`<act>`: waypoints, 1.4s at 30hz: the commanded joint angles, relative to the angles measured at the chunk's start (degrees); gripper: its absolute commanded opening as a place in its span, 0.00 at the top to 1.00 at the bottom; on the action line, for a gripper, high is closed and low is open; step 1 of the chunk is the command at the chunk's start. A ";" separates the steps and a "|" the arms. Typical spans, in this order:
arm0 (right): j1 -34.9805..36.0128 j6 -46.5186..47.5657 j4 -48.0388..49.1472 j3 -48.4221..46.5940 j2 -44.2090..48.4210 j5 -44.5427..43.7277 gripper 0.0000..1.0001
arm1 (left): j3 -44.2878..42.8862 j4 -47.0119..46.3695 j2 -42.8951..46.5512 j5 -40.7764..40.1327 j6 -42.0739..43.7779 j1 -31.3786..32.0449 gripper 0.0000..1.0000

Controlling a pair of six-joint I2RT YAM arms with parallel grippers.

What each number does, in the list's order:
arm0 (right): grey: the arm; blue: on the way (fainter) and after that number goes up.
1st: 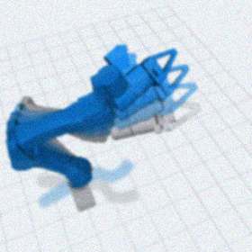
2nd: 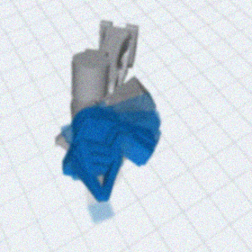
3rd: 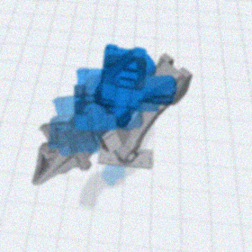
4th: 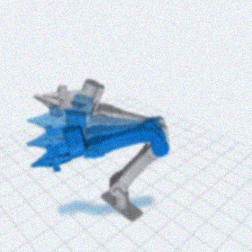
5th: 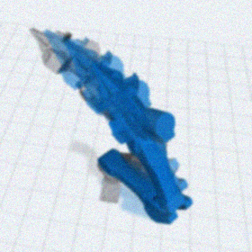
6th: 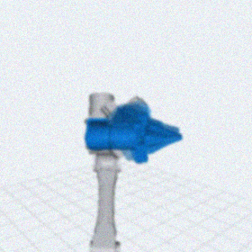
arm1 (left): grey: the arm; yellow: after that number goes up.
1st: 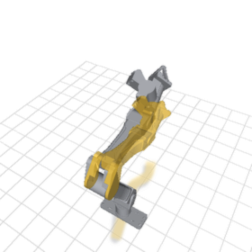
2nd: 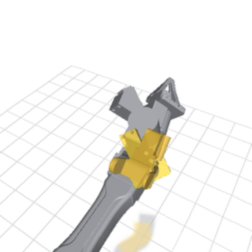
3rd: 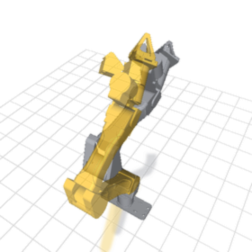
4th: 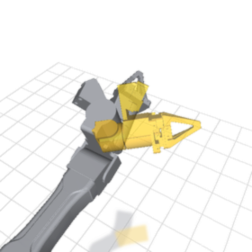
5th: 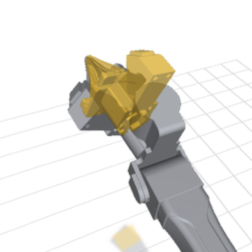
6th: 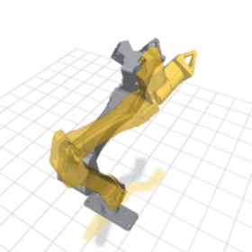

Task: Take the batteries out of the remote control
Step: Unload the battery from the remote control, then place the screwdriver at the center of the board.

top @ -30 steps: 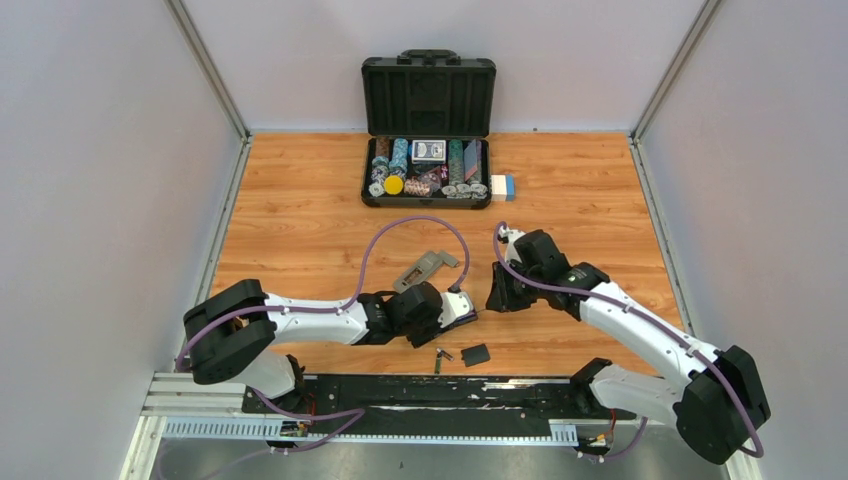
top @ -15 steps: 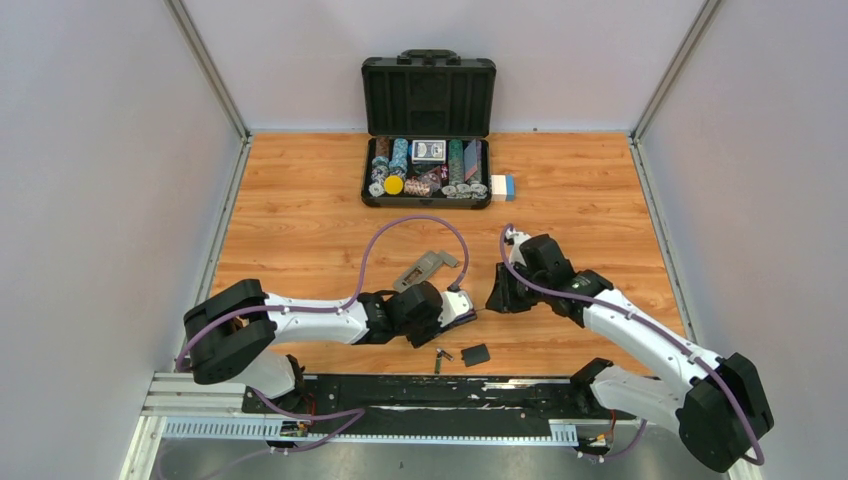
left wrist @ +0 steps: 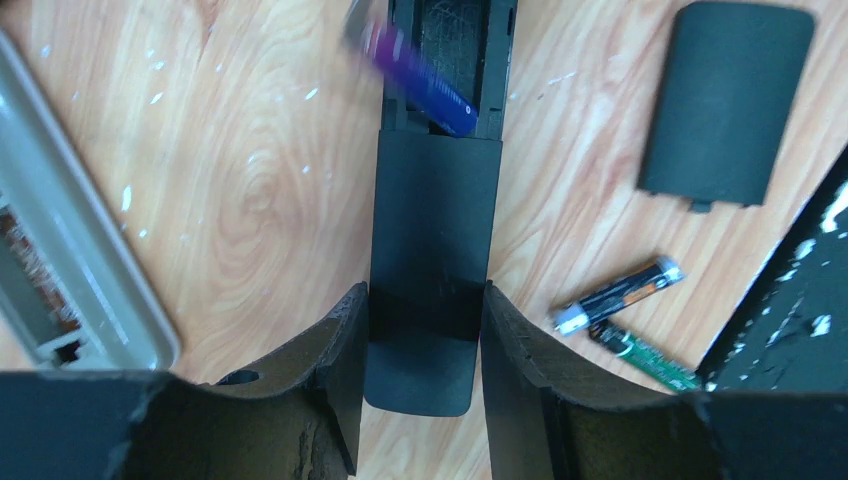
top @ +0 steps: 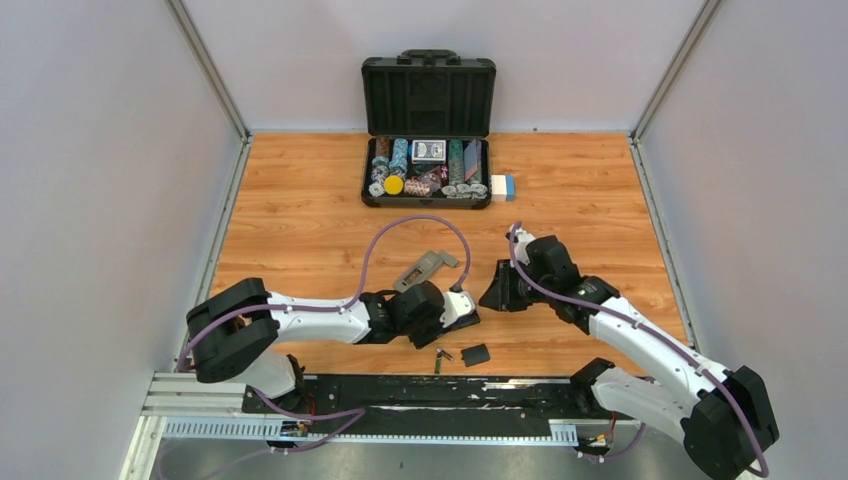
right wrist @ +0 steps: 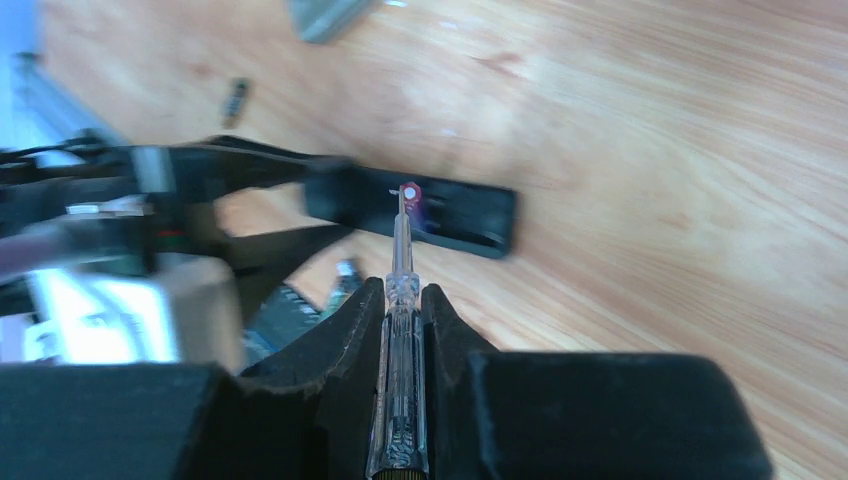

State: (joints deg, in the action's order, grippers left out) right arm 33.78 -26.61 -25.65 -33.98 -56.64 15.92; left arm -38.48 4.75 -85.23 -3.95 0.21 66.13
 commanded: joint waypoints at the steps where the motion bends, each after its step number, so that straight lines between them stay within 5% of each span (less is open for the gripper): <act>1: 0.54 -5.17 9.62 -0.14 2.98 12.71 1.00 | 0.51 0.23 -3.54 5.44 -1.54 0.85 0.73; 13: 0.40 -2.01 -2.79 -4.12 0.76 2.12 1.00 | 0.55 0.61 -3.08 4.93 -2.12 0.85 0.71; 22: 0.41 -1.94 -4.74 -4.18 1.52 -13.22 1.00 | 1.76 -1.46 1.44 3.36 -4.06 0.85 0.32; 25: 0.41 -3.52 -2.79 -1.66 3.77 -21.97 1.00 | 1.65 -2.33 4.31 1.14 -4.88 0.78 0.02; 34: -0.27 -14.43 12.40 11.80 9.87 -34.97 0.83 | 2.30 -3.58 14.11 -4.77 -10.14 -0.65 0.00; 42: -0.37 -21.28 16.25 20.83 13.29 -32.83 0.60 | 3.98 -2.55 25.55 -5.92 -17.68 -8.43 0.00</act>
State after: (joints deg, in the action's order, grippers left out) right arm 33.61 -43.22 -14.66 -15.27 -45.23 -16.45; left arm -35.57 3.29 -64.38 -8.27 -11.73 61.36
